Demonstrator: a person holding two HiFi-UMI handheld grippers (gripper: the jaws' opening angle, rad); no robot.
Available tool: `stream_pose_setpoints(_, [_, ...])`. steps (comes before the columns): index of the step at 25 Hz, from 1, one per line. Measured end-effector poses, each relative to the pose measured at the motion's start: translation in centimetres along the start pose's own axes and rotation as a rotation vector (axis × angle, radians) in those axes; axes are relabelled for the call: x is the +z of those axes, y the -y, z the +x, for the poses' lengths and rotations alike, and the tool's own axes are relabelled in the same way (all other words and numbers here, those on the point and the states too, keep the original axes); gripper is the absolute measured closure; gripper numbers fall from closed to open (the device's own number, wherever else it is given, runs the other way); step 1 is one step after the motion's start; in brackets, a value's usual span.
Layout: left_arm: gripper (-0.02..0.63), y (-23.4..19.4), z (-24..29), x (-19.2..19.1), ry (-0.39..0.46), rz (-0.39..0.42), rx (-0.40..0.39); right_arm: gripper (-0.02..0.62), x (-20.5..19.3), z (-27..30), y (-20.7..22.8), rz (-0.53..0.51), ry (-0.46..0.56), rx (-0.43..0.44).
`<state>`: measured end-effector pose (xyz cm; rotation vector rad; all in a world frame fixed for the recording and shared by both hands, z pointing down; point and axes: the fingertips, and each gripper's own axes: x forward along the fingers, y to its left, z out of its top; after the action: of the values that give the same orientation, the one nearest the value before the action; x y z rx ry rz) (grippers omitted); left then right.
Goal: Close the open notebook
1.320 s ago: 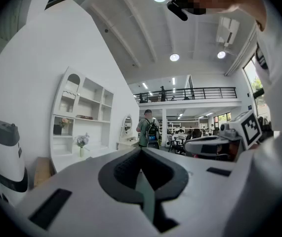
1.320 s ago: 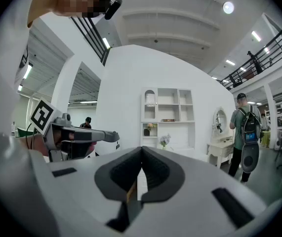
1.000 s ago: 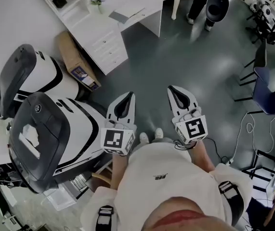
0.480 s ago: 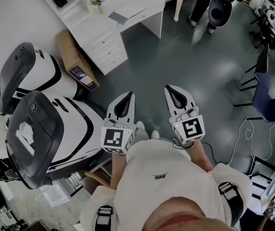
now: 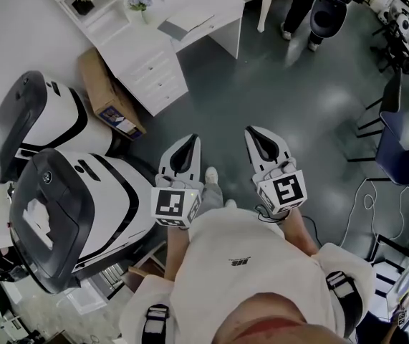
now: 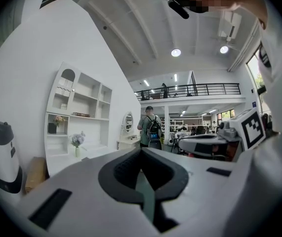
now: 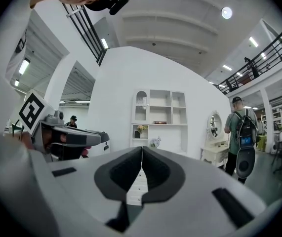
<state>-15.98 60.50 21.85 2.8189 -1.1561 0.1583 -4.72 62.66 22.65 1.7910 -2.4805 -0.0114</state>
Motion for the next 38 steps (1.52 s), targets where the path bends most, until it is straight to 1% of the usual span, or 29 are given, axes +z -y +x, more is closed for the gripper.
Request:
stream_pose_setpoints(6, [0.606, -3.2, 3.6, 0.3, -0.012, -0.008, 0.000, 0.598, -0.4, 4.4, 2.0, 0.008, -0.030, -0.007])
stream_pose_setpoints(10, [0.606, -5.1, 5.9, 0.9, -0.015, -0.007, -0.006, 0.598, -0.1, 7.0, 3.5, 0.038, -0.048, -0.021])
stream_pose_setpoints(15, [0.606, -7.3, 8.4, 1.6, -0.018, -0.006, -0.023, 0.598, 0.6, 9.9, 4.8, 0.059, -0.041, -0.033])
stream_pose_setpoints(27, [0.606, -14.5, 13.2, 1.6, -0.025, -0.014, -0.065, 0.598, 0.5, 18.6, 5.4, 0.112, -0.047, -0.046])
stream_pose_setpoints(32, [0.606, -17.6, 14.9, 1.6, -0.024, -0.018, -0.080, 0.598, 0.5, 21.9, 5.6, 0.112, -0.037, -0.060])
stream_pose_setpoints(38, [0.606, -20.1, 17.6, 1.5, -0.019, -0.029, -0.108, 0.598, 0.0, 24.7, 6.6, 0.103, -0.069, -0.093])
